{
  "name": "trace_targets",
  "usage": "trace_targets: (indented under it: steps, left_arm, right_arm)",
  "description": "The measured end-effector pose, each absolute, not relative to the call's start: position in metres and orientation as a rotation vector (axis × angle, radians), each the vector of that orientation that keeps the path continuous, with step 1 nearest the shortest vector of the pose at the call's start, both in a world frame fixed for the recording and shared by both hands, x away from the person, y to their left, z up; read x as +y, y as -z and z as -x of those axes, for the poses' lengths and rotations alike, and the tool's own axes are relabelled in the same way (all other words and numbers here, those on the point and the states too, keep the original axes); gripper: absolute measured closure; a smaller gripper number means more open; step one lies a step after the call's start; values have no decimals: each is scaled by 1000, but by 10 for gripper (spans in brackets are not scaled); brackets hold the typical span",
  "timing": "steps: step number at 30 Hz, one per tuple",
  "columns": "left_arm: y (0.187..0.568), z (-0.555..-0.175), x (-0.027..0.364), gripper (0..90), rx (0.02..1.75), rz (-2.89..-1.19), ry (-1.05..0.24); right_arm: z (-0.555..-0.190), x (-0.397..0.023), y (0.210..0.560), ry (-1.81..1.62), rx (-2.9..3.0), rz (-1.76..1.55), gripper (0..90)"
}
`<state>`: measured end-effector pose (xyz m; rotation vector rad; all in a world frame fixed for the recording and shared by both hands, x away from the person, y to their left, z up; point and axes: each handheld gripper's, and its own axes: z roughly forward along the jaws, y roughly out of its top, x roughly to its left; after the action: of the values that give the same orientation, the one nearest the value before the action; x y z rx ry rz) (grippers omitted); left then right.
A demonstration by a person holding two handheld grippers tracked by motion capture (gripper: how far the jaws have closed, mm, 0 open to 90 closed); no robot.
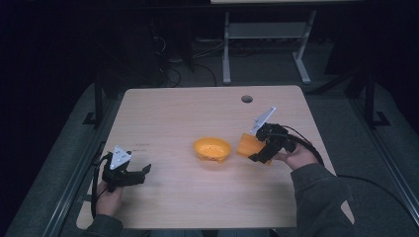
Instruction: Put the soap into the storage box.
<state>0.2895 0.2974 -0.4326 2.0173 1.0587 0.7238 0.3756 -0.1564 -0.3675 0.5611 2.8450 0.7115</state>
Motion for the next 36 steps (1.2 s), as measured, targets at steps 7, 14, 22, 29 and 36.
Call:
trace_targets:
  steps: [7, 14, 22, 29, 36]
  left_arm:
    - [432, -289, 298, 141, 1060, -2016, -724]
    - [432, -289, 298, 141, 1064, -2014, -723]
    - [432, -289, 298, 141, 1065, -2013, -721]
    - [432, -289, 299, 141, 1066, -2011, -722]
    - [432, -289, 299, 141, 1065, -2010, -720]
  right_arm:
    - [-381, -145, 360, -720, 2849, -522, 205]
    - [-387, -132, 356, -704, 2861, -485, 205]
    - [-394, -113, 356, -717, 2880, -436, 205]
    - [-400, -99, 353, -741, 2884, -405, 205]
    - [-406, -88, 354, -745, 2896, -374, 205]
